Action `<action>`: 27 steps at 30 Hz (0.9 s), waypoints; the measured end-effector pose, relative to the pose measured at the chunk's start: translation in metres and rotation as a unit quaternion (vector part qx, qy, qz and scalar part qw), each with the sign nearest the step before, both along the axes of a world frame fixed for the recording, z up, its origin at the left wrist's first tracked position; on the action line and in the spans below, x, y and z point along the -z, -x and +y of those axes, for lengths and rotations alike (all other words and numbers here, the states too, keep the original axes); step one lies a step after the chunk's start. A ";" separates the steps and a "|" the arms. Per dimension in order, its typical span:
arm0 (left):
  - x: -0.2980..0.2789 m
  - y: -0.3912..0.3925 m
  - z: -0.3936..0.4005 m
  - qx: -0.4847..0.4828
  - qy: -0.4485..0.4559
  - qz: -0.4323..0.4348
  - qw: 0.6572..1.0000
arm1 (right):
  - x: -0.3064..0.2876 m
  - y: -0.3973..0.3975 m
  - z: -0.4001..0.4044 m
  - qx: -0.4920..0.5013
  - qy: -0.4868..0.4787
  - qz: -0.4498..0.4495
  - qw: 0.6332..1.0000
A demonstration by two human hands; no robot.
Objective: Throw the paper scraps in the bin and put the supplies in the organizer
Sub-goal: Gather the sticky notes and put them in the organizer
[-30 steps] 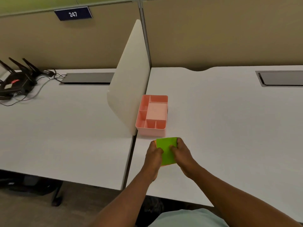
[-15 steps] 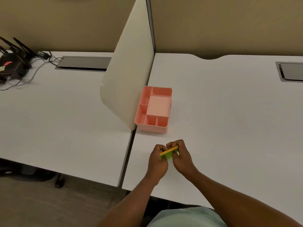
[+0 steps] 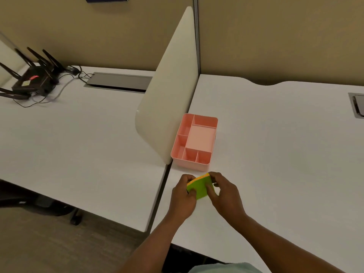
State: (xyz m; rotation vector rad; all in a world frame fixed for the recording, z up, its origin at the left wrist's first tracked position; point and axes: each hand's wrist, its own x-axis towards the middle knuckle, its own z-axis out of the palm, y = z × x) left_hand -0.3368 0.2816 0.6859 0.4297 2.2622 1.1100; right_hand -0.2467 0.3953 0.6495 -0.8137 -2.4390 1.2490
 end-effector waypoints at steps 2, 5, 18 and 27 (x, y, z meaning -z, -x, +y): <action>-0.020 0.014 0.005 -0.049 -0.030 0.053 0.997 | -0.014 0.010 0.006 0.032 0.005 0.045 0.998; -0.043 0.041 0.019 -0.157 -0.064 0.150 0.974 | -0.028 0.023 0.016 0.067 -0.003 0.084 0.994; -0.018 0.092 0.076 -0.300 -0.035 0.184 0.935 | -0.009 0.054 0.042 -0.119 -0.145 -0.142 0.972; -0.004 0.083 0.075 -0.302 -0.015 0.213 0.929 | -0.002 0.054 0.037 -0.092 -0.135 -0.136 0.977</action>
